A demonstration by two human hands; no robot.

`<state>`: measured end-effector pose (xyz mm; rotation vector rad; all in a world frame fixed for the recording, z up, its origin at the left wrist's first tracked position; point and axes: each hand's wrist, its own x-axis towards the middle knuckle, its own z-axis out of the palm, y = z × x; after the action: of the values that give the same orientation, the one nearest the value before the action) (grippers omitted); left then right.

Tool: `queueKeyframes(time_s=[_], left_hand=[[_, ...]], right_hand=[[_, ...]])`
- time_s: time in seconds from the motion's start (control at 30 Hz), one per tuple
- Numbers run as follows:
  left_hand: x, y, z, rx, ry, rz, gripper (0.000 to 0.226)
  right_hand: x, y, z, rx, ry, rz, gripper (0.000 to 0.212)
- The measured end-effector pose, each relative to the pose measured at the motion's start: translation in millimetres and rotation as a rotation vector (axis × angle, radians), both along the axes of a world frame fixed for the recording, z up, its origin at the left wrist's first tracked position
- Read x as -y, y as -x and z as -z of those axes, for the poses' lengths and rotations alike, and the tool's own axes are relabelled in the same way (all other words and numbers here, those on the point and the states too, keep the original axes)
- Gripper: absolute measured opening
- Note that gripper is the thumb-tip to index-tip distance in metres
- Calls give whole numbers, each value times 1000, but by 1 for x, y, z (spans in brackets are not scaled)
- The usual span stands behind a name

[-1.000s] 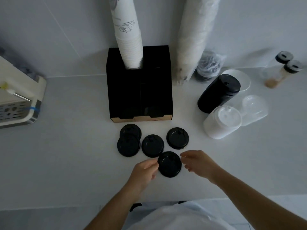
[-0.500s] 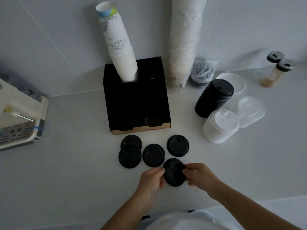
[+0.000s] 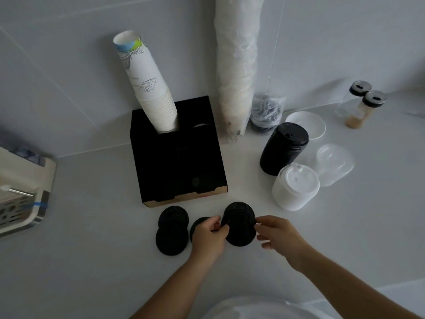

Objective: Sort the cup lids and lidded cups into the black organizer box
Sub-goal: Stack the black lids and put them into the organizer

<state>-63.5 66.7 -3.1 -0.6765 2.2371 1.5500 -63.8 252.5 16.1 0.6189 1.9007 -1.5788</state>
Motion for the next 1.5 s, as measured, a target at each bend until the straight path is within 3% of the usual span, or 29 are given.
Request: queueKeyframes(time_s=[0.1, 0.2, 0.4, 0.53, 0.7, 0.8, 0.9, 1.0, 1.1, 1.23, 1.37, 1.5], left_hand=[[-2, 15, -2, -15, 96, 66, 39], [-7, 28, -3, -43, 152, 136, 11], [-11, 48, 11, 6, 224, 187, 32], [-8, 57, 17, 36, 268, 264, 21], [-6, 65, 19, 57, 348, 331, 34], [-7, 69, 18, 81, 370, 349, 43], [-9, 72, 19, 111, 355, 388, 29], [-10, 73, 18, 111, 314, 400, 18], [-11, 70, 14, 75, 256, 376, 9], [-13, 57, 7, 16, 195, 251, 14], [-7, 34, 5, 94, -13, 44, 28], [2, 3, 7, 85, -142, -124, 16]], right_hand=[[-1, 9, 2, 8, 20, 40, 21], [-1, 19, 4, 35, 52, 82, 12], [-2, 32, 10, 45, 47, 93, 16], [-1, 37, 14, 39, -2, 51, 19], [0, 44, 19, 39, -53, 8, 8], [0, 44, 23, 37, -84, -17, 13], [3, 44, 23, 50, -91, -14, 8], [6, 45, 22, 70, -93, 21, 18], [4, 46, 24, 72, -68, 89, 12], [-1, 46, 23, 17, -130, 96, 20], [-1, 42, 13, -57, -140, 47, 24], [7, 36, 12, -70, -107, -17, 27]])
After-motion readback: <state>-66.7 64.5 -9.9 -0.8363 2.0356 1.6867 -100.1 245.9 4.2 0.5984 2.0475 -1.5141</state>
